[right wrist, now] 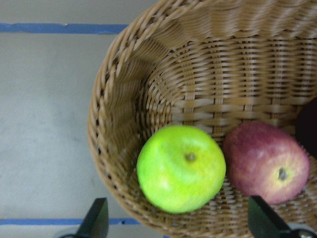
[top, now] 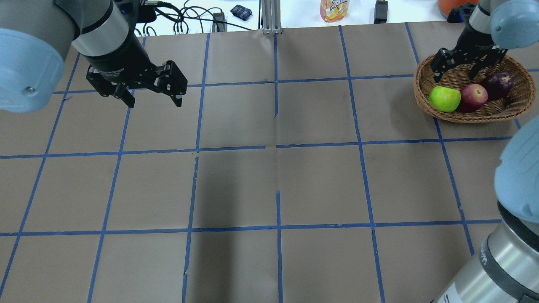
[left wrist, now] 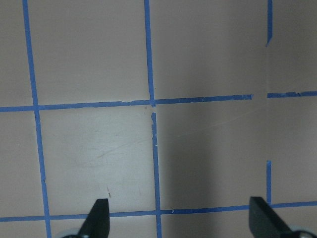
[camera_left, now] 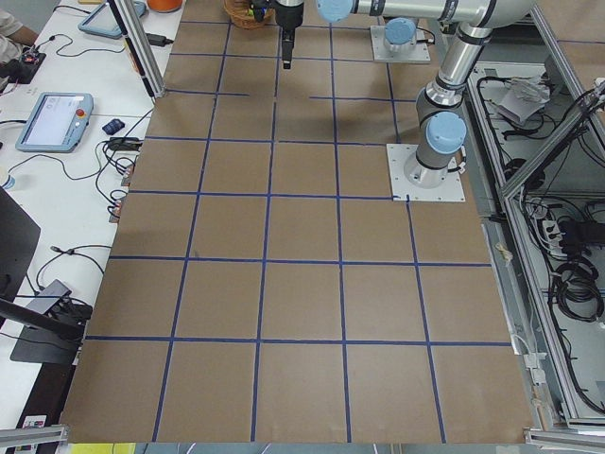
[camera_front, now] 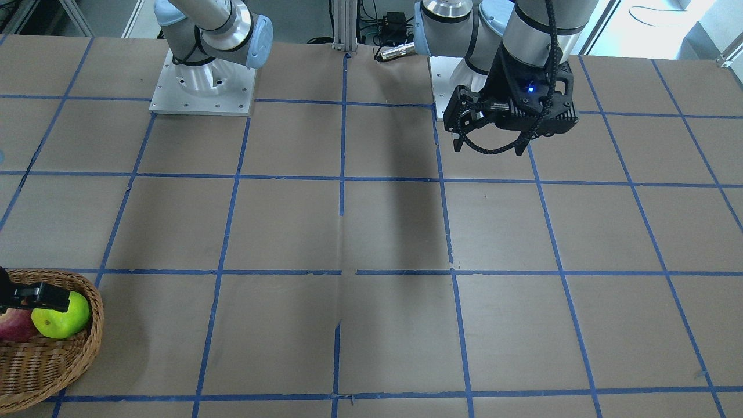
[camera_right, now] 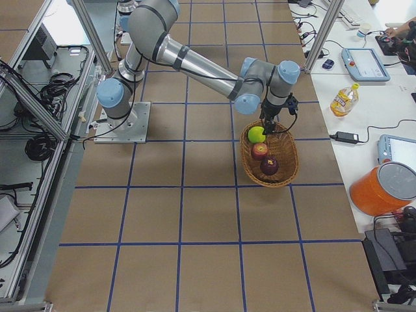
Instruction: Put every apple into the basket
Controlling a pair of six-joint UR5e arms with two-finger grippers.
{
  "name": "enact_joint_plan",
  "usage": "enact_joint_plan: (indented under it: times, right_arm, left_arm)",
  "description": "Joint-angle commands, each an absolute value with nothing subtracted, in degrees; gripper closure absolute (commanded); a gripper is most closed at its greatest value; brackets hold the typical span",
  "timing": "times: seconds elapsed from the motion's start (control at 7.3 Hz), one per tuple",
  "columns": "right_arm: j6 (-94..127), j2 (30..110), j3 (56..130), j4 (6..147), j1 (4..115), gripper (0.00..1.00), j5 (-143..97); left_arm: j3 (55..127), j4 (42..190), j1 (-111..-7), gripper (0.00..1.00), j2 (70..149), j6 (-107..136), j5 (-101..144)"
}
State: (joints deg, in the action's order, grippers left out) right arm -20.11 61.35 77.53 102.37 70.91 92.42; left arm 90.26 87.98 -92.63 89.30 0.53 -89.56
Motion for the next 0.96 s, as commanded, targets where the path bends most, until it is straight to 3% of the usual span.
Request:
enact_joint_plan:
  times: [0.0,0.41,0.82]
  right_arm:
    - [-15.0,68.4,77.6,95.6,72.9,0.0,88.3]
    - [5.1,78.8,77.9,84.5,84.7,0.0,88.0]
    - [8.4,81.5,81.5,84.3,89.6,0.0,87.6]
  left_arm:
    - [90.3,88.0,-92.6,0.0,89.3,0.5,-89.6]
    - [90.4,88.0,-92.6,0.0,89.3,0.5,-89.6]
    - [90.4,88.0,-92.6,0.0,89.3,0.5,-89.6]
